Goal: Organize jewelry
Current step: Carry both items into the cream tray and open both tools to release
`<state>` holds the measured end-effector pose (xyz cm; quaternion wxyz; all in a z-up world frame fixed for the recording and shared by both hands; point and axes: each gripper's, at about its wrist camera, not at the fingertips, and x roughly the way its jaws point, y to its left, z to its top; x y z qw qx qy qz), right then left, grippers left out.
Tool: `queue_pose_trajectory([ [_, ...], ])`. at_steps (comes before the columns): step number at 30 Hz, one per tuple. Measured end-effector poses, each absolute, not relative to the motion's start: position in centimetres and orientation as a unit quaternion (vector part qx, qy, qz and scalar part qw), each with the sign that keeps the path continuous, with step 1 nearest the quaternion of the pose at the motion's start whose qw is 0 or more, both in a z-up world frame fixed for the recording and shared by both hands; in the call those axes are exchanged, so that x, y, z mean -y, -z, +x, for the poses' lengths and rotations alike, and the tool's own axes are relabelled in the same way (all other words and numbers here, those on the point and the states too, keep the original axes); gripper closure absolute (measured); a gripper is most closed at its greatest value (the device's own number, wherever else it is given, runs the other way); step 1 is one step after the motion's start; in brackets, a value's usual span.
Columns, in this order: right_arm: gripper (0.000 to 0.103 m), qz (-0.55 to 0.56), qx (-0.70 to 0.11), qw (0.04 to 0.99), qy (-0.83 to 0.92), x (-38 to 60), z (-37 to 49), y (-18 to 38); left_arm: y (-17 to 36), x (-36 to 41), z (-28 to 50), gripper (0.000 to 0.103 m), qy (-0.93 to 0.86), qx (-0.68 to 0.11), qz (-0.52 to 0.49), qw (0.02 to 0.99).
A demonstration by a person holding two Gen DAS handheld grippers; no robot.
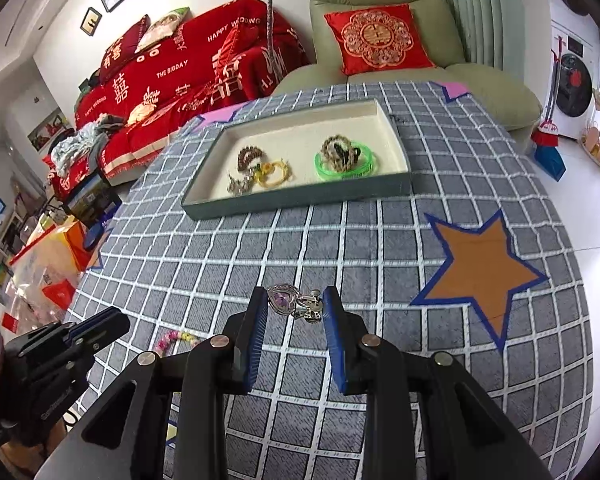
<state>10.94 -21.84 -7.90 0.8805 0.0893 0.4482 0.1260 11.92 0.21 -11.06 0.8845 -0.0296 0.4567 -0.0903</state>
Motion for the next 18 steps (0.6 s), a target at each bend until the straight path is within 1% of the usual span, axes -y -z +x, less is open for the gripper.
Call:
queue_pose_trajectory([
  [4, 0.072, 0.097, -0.459, 0.874, -0.129, 21.8, 10.8, 9.1, 12.8, -0.9, 11.6, 0.081, 0.073, -0.472, -0.021, 0.878],
  [5, 0.072, 0.099, -0.46, 0.873, -0.13, 21.9, 10.7, 9.2, 13.1, -1.1, 11.5, 0.075, 0.071, -0.475, -0.017, 0.877],
  [6, 0.072, 0.1, -0.461, 0.872, -0.13, 21.9, 10.7, 9.3, 13.2, -1.2, 11.5, 0.029, 0.067, -0.477, -0.015, 0.876],
  [7, 0.072, 0.101, -0.461, 0.872, -0.131, 21.9, 10.6, 9.3, 13.4, -1.5, 11.5, 0.0, 0.061, -0.478, -0.015, 0.876],
  [9, 0.072, 0.102, -0.46, 0.872, -0.131, 21.9, 10.6, 9.3, 13.1, -2.0, 11.0, 0.0, 0.039, -0.459, -0.015, 0.887],
  [18, 0.072, 0.103, -0.462, 0.871, -0.133, 21.7, 10.2, 9.6, 14.9, -1.0, 12.2, 0.0, 0.042, -0.486, 0.017, 0.873],
])
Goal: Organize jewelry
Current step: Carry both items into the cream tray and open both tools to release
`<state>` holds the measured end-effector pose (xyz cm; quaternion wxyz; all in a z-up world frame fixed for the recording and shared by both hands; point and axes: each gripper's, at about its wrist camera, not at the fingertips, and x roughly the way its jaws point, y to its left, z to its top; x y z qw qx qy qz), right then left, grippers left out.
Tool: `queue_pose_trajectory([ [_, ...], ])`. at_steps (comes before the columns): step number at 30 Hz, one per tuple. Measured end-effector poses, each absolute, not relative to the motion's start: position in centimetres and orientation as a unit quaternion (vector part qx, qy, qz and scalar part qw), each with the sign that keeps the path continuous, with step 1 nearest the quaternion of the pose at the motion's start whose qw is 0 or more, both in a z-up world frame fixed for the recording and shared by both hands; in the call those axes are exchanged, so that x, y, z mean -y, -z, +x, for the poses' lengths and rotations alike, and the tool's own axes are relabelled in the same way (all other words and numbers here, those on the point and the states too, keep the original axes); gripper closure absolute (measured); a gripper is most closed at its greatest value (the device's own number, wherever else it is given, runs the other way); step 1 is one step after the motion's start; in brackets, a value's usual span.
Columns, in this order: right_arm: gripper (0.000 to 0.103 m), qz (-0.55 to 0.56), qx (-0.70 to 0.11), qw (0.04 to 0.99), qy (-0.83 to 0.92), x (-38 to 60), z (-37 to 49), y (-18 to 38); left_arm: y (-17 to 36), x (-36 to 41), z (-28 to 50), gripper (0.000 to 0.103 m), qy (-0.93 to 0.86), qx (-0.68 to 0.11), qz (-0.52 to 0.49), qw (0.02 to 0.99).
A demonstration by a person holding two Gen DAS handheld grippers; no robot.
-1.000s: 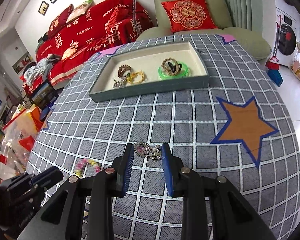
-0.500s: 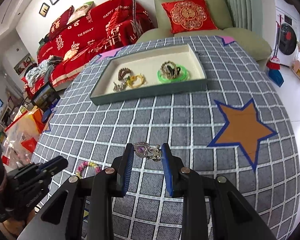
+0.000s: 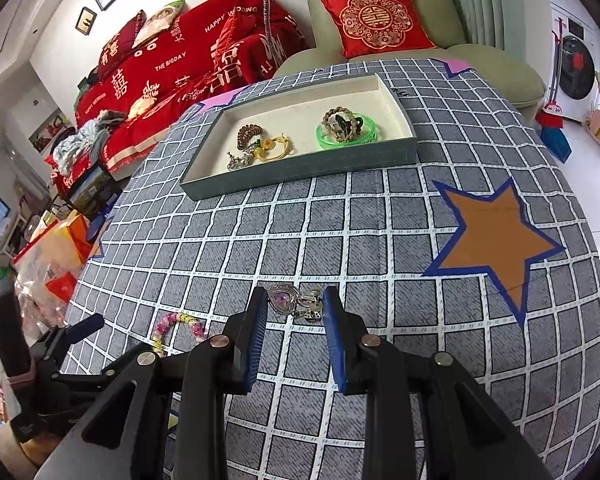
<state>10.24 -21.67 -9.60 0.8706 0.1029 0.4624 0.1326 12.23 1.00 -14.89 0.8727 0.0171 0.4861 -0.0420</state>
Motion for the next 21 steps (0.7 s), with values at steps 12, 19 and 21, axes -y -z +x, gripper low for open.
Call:
queue_pose_trajectory([
  [12, 0.072, 0.105, -0.46, 0.872, -0.134, 21.8, 9.9, 9.3, 15.9, 1.0, 12.5, 0.029, 0.094, -0.503, 0.05, 0.857],
  [19, 0.072, 0.107, -0.459, 0.872, -0.133, 21.9, 9.8, 9.3, 15.3, 2.4, 12.4, 0.082, 0.124, -0.502, 0.07, 0.853],
  [21, 0.072, 0.108, -0.459, 0.872, -0.133, 22.0, 9.8, 9.3, 15.2, 2.3, 12.4, 0.082, 0.126, -0.503, 0.061, 0.853],
])
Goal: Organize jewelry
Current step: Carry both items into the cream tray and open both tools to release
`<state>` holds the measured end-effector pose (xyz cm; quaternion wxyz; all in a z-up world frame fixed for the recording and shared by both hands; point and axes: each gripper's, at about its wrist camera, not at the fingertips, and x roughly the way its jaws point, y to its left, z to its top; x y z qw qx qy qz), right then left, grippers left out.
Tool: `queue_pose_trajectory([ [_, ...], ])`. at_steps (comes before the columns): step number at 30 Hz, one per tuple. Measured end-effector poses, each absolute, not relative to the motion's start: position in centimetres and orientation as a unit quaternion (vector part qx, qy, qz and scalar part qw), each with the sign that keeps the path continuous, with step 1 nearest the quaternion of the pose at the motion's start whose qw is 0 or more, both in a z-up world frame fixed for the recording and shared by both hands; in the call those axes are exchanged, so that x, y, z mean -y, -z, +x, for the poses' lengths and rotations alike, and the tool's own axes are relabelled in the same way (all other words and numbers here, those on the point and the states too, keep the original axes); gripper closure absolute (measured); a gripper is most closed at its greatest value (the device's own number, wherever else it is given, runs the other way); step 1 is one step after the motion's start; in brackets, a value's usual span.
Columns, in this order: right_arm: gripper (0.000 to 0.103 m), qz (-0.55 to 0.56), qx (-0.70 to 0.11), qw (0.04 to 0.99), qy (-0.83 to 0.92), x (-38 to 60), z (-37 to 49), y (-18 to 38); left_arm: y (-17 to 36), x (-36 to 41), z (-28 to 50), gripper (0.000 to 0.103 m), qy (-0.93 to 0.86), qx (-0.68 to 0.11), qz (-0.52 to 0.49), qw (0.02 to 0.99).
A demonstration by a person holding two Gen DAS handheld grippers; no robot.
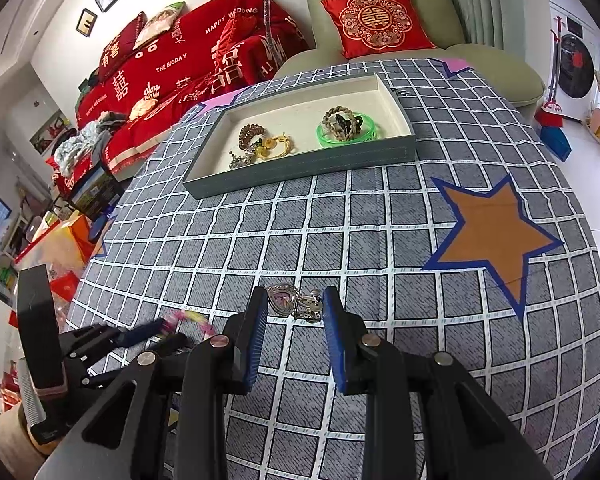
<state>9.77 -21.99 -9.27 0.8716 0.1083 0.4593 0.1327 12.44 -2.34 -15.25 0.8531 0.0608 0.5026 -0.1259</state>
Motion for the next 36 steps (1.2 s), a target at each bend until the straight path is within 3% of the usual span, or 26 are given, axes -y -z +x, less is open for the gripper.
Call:
queue_pose_trajectory([
  [15, 0.072, 0.106, -0.442, 0.881, -0.129, 22.9, 10.3, 7.4, 8.4, 2.2, 12.9, 0.082, 0.158, -0.436, 0.017, 0.886],
  [28, 0.072, 0.071, -0.395, 0.908, -0.123, 24.4, 14.2, 0.4, 1.2, 2.9, 18.0, 0.082, 0.161, -0.377, 0.026, 0.912],
  [36, 0.072, 0.048, -0.377, 0.918, -0.113, 24.7, 19.8, -3.2, -0.4, 2.7, 23.4, 0.082, 0.139, -0.361, 0.018, 0.922],
])
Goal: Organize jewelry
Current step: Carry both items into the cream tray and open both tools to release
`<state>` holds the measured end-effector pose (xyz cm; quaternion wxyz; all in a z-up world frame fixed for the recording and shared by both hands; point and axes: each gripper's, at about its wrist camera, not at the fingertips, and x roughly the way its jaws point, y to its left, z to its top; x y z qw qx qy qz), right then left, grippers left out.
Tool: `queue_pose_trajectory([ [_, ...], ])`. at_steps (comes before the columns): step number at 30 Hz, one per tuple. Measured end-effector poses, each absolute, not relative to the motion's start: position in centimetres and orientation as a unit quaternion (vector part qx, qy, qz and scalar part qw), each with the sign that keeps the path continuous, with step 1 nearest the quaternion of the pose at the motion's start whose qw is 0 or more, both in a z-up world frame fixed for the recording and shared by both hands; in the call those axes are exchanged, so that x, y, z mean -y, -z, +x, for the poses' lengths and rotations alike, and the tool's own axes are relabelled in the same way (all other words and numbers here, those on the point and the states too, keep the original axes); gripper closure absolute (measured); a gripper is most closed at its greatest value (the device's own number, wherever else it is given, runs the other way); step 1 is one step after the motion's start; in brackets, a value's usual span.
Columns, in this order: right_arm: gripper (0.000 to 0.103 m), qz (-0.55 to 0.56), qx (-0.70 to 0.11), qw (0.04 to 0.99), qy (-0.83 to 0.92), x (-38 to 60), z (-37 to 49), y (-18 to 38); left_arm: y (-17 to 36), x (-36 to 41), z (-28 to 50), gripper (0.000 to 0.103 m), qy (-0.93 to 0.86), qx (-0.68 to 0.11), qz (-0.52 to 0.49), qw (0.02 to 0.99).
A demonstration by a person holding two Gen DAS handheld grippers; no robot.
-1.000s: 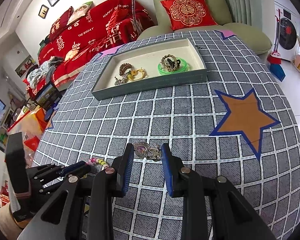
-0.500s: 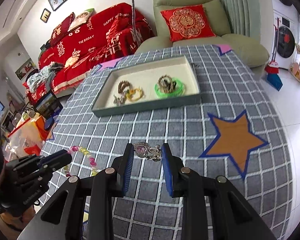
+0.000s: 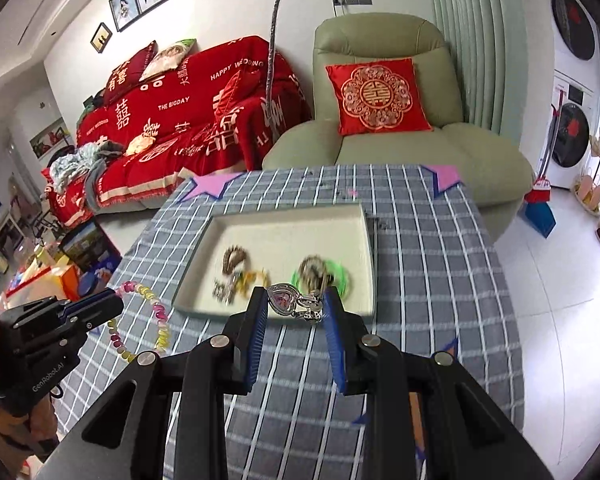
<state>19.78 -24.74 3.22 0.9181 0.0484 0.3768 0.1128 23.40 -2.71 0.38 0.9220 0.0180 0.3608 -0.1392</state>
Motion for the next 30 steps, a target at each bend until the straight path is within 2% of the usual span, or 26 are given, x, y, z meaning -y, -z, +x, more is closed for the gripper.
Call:
queue_pose_trajectory([
  [6, 0.072, 0.026, -0.376, 0.921, -0.102, 24.0, 24.0, -3.1, 1.1, 2.6, 28.5, 0.082, 0.119, -0.372, -0.025, 0.92],
  [10, 0.072, 0.028, -0.386, 0.917, -0.097, 23.4, 26.5, -0.9, 3.6, 2.9, 31.6, 0.082, 0.101, -0.389, -0.041, 0.915],
  [21, 0.073, 0.033, -0.431, 0.898, -0.082, 22.6, 31.2, 6.9, 9.0, 3.9, 35.5, 0.082, 0.081, -0.419, -0.024, 0.904],
  [30, 0.073, 0.027, -0.452, 0.889, -0.075, 22.4, 32.9, 10.2, 11.7, 4.5, 36.9, 0.082, 0.072, -0.432, -0.009, 0.899],
])
